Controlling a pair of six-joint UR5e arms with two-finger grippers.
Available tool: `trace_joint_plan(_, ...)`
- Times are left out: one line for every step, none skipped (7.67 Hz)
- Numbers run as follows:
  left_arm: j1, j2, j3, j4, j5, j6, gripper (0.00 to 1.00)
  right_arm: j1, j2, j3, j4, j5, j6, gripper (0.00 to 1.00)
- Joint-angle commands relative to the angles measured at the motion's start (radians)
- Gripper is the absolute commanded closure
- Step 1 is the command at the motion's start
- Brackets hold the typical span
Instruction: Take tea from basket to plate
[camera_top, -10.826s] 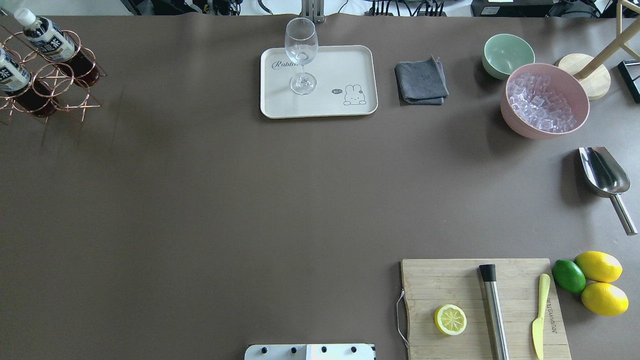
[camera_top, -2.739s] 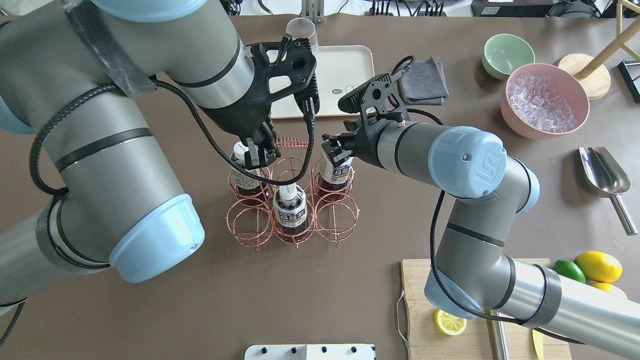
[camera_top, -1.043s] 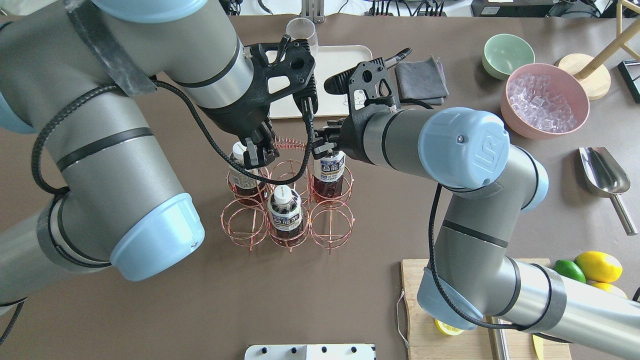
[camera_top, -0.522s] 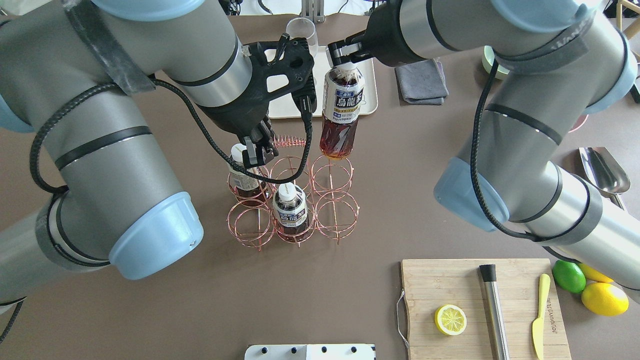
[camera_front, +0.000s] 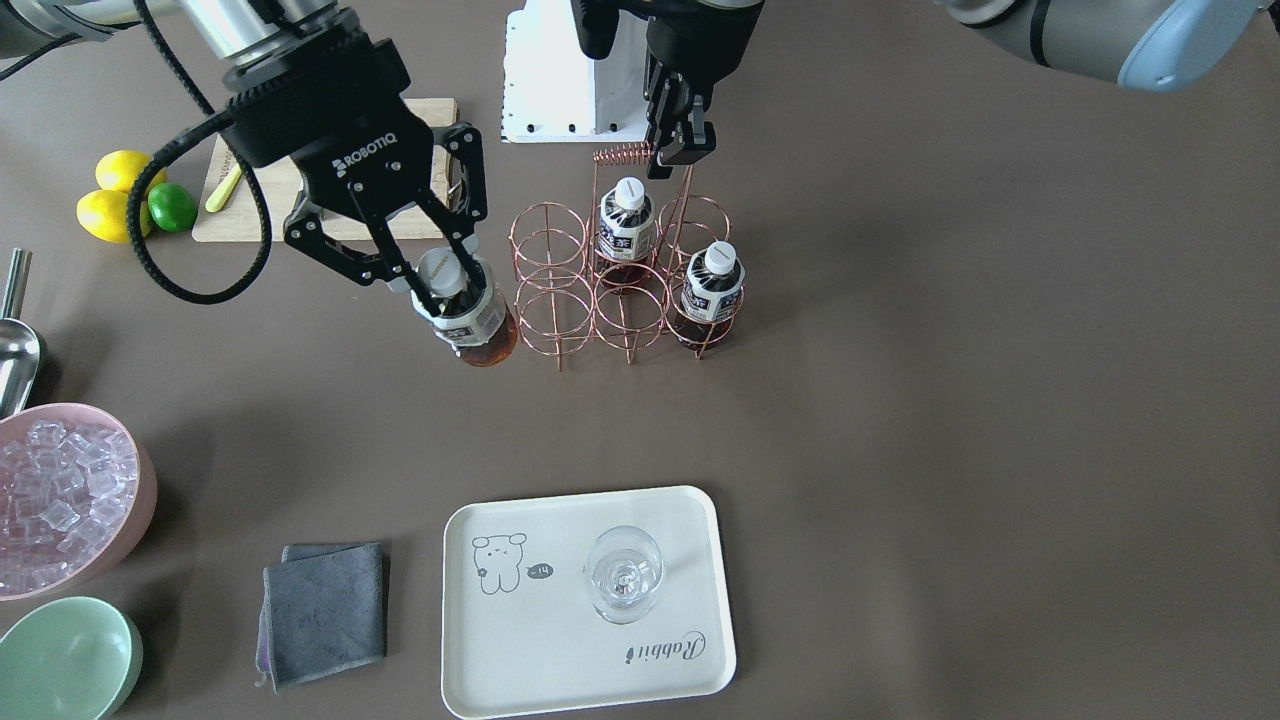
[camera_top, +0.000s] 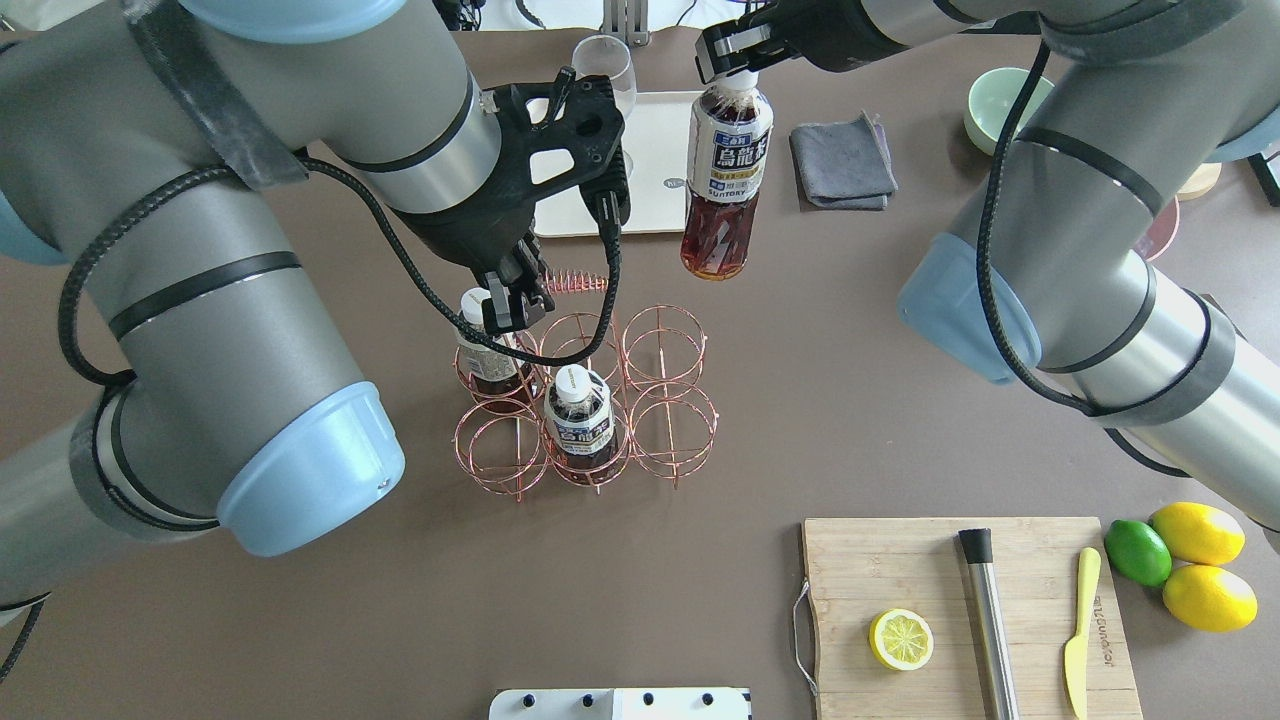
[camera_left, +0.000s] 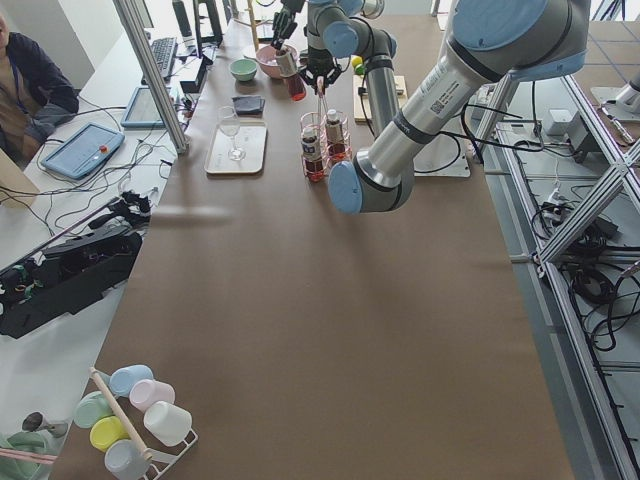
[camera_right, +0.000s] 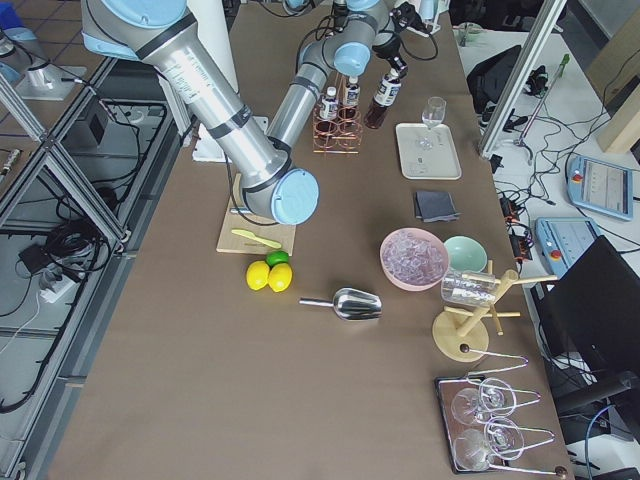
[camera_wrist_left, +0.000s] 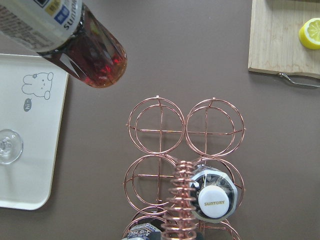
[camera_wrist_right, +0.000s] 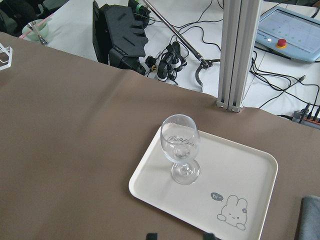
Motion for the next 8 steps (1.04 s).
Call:
trace_joint_plan(-0.055, -0.004, -0.008, 0.004, -0.018, 0.0, 1.0, 0.017, -0.036, -0.189, 0.273, -0.093, -0.013, 1.0)
trace_joint_plan(-0.073, -0.004, -0.01, 0.004, -0.051, 0.005, 1.0, 0.023, -0.03, -0.296, 0.389, -0.12, -0.002, 1.0)
trace_joint_plan(-0.095, -0.003, -0.011, 0.006, -0.056, 0.008, 1.0, 0.012, -0.022, -0.382, 0.482, -0.172, 0.007, 1.0)
trace_joint_plan(-0.113, 0.0, -0.017, 0.007, -0.056, 0.008, 1.0, -0.002, 0.016, -0.471, 0.546, -0.209, 0.007, 1.0)
trace_joint_plan(-0.154, 0.009, -0.016, 0.009, -0.056, 0.008, 1.0, -0.025, 0.054, -0.537, 0.576, -0.255, 0.049, 1.0)
trace_joint_plan(-0.191, 0.031, -0.017, 0.007, -0.067, 0.009, 1.0, -0.034, 0.089, -0.587, 0.578, -0.292, 0.067, 1.0)
trace_joint_plan(-0.237, 0.057, -0.017, 0.007, -0.105, 0.011, 1.0, -0.037, 0.132, -0.634, 0.578, -0.3, 0.068, 1.0)
trace_joint_plan(-0.291, 0.072, -0.017, 0.009, -0.139, 0.011, 1.0, -0.051, 0.148, -0.651, 0.579, -0.333, 0.068, 1.0)
